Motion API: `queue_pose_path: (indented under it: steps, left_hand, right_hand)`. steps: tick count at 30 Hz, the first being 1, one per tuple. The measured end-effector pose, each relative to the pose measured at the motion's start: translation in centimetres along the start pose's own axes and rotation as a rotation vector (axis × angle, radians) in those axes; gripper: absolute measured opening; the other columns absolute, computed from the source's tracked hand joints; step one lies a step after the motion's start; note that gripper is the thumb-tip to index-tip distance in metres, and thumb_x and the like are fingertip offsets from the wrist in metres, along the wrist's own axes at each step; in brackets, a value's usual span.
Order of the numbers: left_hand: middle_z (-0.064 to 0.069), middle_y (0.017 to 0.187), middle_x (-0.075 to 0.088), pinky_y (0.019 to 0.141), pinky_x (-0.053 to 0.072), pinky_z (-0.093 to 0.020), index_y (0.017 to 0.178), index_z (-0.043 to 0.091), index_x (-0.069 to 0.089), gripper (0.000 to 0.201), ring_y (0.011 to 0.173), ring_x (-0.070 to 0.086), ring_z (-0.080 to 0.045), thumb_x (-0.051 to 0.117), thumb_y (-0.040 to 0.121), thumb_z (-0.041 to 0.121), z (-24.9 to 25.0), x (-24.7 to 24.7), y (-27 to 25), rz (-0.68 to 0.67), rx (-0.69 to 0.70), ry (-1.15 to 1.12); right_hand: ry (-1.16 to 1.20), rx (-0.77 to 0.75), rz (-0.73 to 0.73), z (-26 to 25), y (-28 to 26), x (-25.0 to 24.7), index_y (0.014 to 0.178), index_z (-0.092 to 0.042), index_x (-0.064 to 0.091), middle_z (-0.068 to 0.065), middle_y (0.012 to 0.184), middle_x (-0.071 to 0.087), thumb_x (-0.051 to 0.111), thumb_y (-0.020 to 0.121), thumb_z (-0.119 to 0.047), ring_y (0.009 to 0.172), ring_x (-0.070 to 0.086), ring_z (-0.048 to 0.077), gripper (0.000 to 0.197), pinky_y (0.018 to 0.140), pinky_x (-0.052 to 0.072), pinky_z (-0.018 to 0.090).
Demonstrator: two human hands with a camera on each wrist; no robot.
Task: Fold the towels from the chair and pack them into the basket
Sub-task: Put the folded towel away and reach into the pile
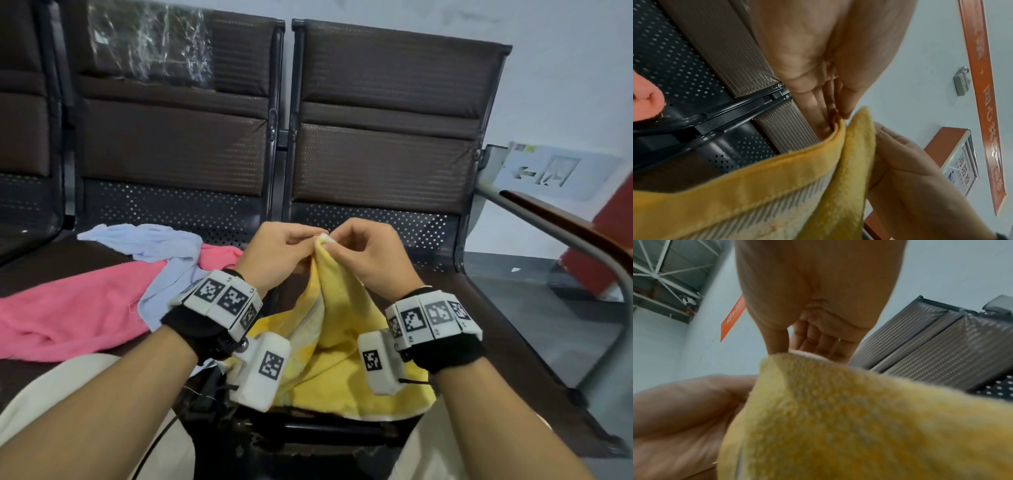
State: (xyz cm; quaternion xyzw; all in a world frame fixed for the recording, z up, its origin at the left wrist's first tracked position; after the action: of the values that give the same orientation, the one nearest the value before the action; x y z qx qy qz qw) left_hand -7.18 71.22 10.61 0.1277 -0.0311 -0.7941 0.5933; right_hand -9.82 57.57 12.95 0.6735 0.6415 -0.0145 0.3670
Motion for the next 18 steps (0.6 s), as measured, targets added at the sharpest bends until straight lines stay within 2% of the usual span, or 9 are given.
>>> queue_pose_path:
  steps: [5,7,10,12,15,17,18]
  left_hand:
    - [-0.010,0.083,0.074,0.065,0.058,-0.027,0.100,0.010,0.072,0.017,0.074,0.071,-0.016,0.058,0.091,0.014,-0.1,-0.1,-0.5,-0.053,-0.111,-0.140]
    - [-0.011,0.079,0.073,0.069,0.059,-0.031,0.098,0.009,0.073,0.018,0.072,0.068,-0.016,0.057,0.092,0.016,0.0,-0.1,-0.8,-0.099,-0.120,-0.163]
    - [-0.018,0.090,0.073,0.078,0.058,-0.035,0.100,0.010,0.072,0.017,0.084,0.069,-0.024,0.060,0.089,0.012,0.1,-0.4,-1.3,-0.121,-0.098,-0.123]
    - [-0.015,0.088,0.074,0.074,0.060,-0.032,0.099,0.010,0.073,0.016,0.084,0.071,-0.023,0.062,0.087,0.011,-0.1,-1.0,-1.5,-0.091,-0.088,-0.103]
    - [-0.013,0.079,0.073,0.062,0.058,-0.026,0.092,0.010,0.074,0.015,0.070,0.070,-0.016,0.062,0.084,0.006,-0.2,-2.2,-1.5,0.001,-0.067,-0.062]
    - [-0.007,0.075,0.072,0.056,0.054,-0.021,0.084,0.016,0.075,0.025,0.064,0.066,-0.008,0.055,0.085,0.001,-0.2,-3.4,-1.5,0.067,-0.052,-0.019]
    - [-0.004,0.076,0.071,0.056,0.053,-0.020,0.080,0.020,0.075,0.030,0.063,0.064,-0.006,0.051,0.085,0.001,-0.2,-4.0,-1.4,0.093,-0.043,-0.001]
  right_hand:
    - [-0.050,0.018,0.036,0.5,0.4,0.5,0.076,-0.028,0.064,-0.007,0.074,0.066,0.077,0.078,-0.029,0.067,0.059,0.003,0.013,0.065,0.049,0.019]
    - [-0.025,0.049,0.051,0.8,0.4,0.6,0.073,-0.028,0.059,-0.009,0.071,0.063,0.078,0.076,-0.028,0.062,0.055,-0.001,0.019,0.062,0.047,0.017]
    - [-0.015,0.072,0.048,0.9,0.4,1.0,0.073,-0.027,0.053,-0.007,0.069,0.062,0.081,0.073,-0.028,0.058,0.053,-0.001,0.028,0.059,0.046,0.017]
    - [0.001,0.075,0.037,0.6,0.3,1.3,0.075,-0.024,0.052,-0.003,0.070,0.064,0.083,0.071,-0.031,0.059,0.054,0.002,0.032,0.059,0.048,0.019]
    - [-0.026,0.084,0.003,0.3,0.1,1.6,0.078,-0.022,0.056,-0.001,0.075,0.066,0.080,0.072,-0.035,0.065,0.058,0.007,0.029,0.063,0.050,0.022]
    - [-0.071,0.113,-0.105,0.4,-0.3,2.3,0.080,-0.021,0.061,-0.002,0.078,0.066,0.074,0.079,-0.035,0.071,0.060,0.008,0.019,0.067,0.051,0.025]
    - [-0.141,0.124,-0.203,0.7,-0.5,2.9,0.082,-0.021,0.063,-0.003,0.079,0.066,0.069,0.083,-0.036,0.074,0.060,0.009,0.016,0.068,0.050,0.026]
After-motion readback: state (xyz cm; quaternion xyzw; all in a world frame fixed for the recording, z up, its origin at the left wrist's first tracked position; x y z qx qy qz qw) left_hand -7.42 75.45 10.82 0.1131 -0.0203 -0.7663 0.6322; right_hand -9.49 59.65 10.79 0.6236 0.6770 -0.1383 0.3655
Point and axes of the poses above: each hand's wrist, its own y-axis towards the middle knuckle, its own x-axis out of the palm, z = x × y, the point moved 8 cm from there along y, towards the middle knuckle
